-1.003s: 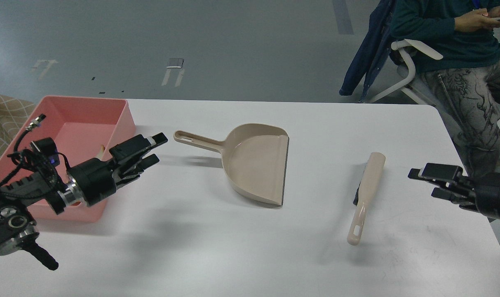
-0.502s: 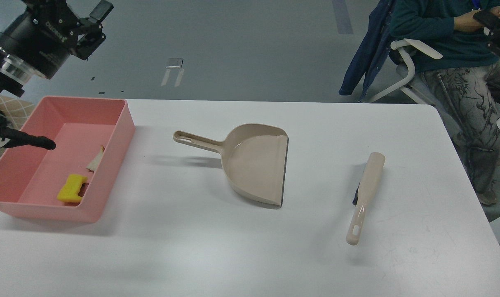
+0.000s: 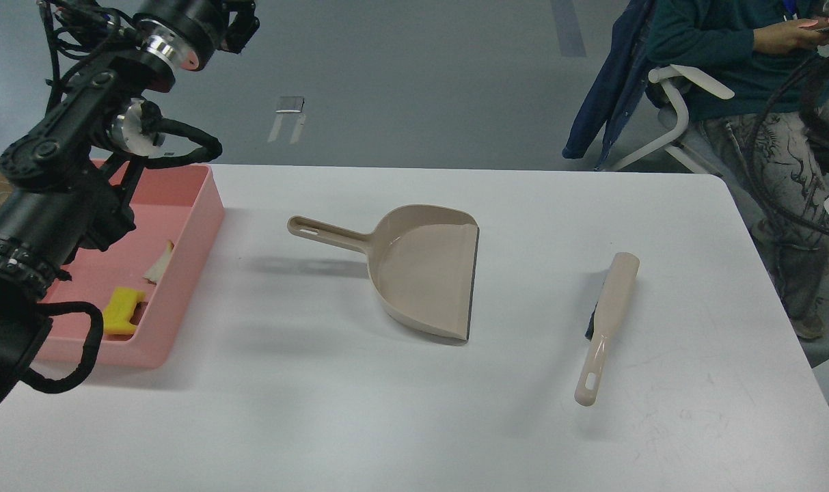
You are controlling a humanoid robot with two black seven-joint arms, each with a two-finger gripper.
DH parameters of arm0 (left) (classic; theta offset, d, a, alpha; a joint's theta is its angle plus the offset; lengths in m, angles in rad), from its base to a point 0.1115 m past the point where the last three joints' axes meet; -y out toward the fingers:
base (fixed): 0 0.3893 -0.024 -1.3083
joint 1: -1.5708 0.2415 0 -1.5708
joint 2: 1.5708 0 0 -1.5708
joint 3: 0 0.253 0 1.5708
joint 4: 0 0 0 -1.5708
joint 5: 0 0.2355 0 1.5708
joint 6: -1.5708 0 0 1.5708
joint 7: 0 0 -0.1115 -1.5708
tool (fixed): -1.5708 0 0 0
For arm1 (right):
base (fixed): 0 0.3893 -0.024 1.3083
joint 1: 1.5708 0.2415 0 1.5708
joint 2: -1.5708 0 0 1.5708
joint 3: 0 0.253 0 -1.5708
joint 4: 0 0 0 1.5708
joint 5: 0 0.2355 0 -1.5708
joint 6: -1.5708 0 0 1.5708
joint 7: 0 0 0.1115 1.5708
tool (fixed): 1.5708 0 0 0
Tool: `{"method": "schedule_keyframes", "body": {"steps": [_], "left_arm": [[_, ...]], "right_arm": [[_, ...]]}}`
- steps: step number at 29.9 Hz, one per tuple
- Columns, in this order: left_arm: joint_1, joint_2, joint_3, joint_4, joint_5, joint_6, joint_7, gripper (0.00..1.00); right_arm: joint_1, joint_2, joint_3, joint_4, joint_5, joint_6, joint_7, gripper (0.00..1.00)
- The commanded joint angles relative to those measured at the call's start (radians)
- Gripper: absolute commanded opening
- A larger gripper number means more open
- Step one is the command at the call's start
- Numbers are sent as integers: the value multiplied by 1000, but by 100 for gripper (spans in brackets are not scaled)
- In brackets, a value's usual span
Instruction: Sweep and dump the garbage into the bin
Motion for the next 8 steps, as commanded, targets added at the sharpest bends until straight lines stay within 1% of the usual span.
{"method": "schedule_keyframes", "body": {"steps": [1,2,4,8], "left_arm": [[-5,-35,74,38,-5,-75,-31,98],[-3,-43,75,38,-5,-80,-36,98],[6,-81,74,41,-8,-80,-61,98],[26,-106,61,43,-26,-82,-78,98]], "right_arm": [[-13,74,-52,-55,2,41,50,96],[-19,85,-64,-55,0,44,54,96],[-63,137,-101,-49,0,46,57,97],[-80,163,-103,-46,2,50,60,99]]}}
